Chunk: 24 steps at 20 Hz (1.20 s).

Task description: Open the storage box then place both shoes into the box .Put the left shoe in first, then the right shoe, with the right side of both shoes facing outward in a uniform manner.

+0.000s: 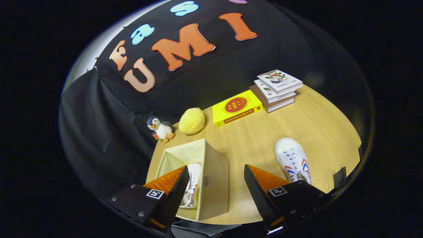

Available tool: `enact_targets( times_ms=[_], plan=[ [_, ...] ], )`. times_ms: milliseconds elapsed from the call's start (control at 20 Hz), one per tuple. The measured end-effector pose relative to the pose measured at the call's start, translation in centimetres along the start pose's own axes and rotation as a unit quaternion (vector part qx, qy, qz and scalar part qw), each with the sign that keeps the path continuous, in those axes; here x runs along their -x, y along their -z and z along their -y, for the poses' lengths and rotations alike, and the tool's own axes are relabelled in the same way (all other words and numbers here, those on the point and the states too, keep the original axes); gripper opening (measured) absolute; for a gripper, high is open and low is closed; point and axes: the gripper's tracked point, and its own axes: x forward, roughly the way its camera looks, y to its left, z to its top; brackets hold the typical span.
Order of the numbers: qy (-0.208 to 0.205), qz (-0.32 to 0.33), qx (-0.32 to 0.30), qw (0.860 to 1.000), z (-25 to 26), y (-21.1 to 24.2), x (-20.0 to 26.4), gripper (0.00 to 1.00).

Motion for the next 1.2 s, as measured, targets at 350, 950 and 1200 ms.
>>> enact_targets(
  times_ms=[350, 950, 1200],
  plan=[
    [0.101, -0.046, 0.038, 0.993, 13.6, 2.0, -0.2, 0.97],
    [0.102, -0.177, 0.098, 0.974, 20.7, 7.7, -5.5, 0.42],
    [0.095, -0.207, 0.13, 0.965, 21.3, 8.9, -7.3, 0.34]
  ],
)
